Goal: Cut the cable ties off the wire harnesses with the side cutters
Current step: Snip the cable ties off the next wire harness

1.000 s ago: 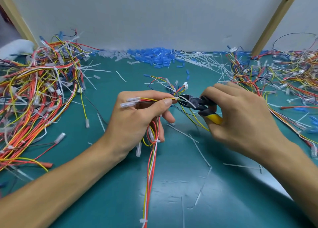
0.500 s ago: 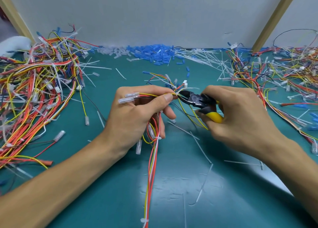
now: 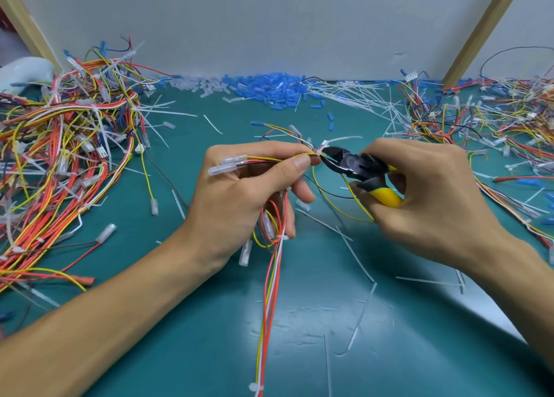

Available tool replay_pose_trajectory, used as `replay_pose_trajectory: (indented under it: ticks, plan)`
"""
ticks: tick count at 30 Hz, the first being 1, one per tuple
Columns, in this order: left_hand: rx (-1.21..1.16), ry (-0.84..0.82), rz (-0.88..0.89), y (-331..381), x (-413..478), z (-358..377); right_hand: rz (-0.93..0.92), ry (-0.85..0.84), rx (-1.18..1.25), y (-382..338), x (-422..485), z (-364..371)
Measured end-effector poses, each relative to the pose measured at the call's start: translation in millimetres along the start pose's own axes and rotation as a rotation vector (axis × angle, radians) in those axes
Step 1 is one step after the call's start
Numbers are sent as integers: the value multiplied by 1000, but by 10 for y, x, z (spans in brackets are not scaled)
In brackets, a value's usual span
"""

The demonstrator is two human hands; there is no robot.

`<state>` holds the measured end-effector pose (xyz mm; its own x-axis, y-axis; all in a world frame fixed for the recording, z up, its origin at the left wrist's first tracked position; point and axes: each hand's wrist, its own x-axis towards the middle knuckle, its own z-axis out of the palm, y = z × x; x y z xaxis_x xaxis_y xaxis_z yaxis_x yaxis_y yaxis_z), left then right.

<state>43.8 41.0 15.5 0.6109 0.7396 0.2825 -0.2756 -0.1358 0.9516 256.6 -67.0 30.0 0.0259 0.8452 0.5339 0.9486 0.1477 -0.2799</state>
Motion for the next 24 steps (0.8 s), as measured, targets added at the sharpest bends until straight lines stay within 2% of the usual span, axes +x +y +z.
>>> replay_pose_trajectory:
  ticks: [5, 8, 11, 24]
  plan:
    - [-43, 8, -15, -11, -17, 14, -30, -17, 28, 2, 24, -20]
    - [-85, 78, -34, -12, 12, -10, 26, -45, 92, 39, 36, -59]
    - [-70, 118, -28, -2, 51, -55, 8, -58, 62, 53, 53, -86]
    - [62, 13, 16, -59, -25, 31, -1, -121, -62, -27, 5, -51]
